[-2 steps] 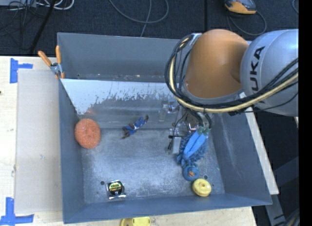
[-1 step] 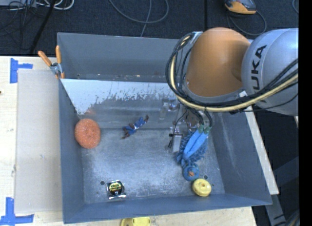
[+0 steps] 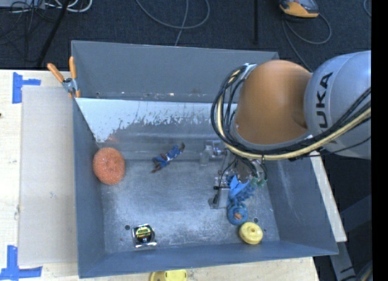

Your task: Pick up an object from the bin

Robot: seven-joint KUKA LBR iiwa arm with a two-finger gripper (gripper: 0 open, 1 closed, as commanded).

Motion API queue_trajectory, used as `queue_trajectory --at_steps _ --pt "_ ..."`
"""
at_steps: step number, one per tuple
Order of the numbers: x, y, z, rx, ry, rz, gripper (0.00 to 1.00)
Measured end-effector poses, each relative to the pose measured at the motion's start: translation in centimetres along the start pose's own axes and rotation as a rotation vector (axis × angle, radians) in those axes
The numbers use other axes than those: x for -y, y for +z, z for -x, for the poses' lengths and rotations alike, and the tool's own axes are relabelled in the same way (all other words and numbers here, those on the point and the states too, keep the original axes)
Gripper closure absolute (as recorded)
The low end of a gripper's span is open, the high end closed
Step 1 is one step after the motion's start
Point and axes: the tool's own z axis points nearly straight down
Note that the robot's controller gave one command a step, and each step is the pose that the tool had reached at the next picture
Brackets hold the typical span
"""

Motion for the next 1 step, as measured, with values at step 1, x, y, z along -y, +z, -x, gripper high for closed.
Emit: queue_trajectory --at_steps 1 --pt "0.44 1.62 -2.8 -0.012 0.018 -0.001 0.0"
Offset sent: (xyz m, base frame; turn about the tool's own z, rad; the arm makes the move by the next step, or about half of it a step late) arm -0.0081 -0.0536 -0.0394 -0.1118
